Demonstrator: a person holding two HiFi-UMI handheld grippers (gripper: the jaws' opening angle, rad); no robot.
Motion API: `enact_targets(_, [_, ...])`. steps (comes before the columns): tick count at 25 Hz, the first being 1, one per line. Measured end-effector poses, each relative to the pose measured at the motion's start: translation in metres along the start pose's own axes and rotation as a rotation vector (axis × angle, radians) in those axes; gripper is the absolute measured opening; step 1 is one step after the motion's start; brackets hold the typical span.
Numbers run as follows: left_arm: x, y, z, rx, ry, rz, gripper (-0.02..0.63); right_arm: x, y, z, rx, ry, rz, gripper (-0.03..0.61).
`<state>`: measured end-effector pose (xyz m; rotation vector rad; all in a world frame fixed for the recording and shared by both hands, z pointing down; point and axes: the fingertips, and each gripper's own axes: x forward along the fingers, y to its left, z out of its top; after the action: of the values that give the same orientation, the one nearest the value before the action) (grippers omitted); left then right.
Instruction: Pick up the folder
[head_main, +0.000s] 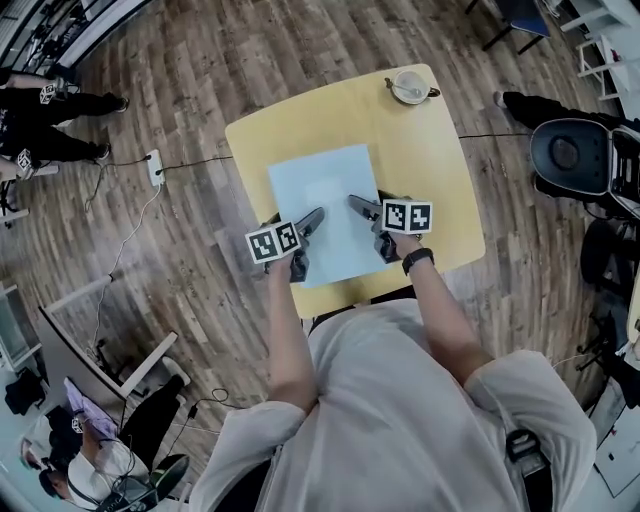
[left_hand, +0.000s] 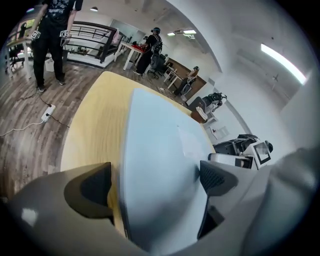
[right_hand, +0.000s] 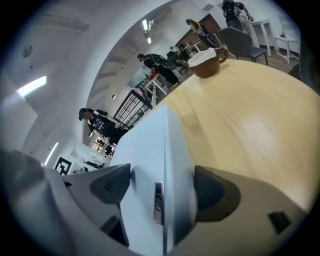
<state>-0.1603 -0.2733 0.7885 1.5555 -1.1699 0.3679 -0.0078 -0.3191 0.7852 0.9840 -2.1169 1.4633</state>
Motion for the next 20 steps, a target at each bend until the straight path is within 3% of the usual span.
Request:
enact_targets(13, [0.005, 0.004, -0.002, 0.035, -0.028, 0.048, 0.538, 0.003, -0.004, -0.002, -0.02, -0.004, -0.034, 0.36])
enact_targets(20, [-0.008, 0.003, -0.007, 0.025, -0.043, 0.051, 0.489, -0.002, 0.005, -0.005, -0.037, 0.004, -0.065, 0.359])
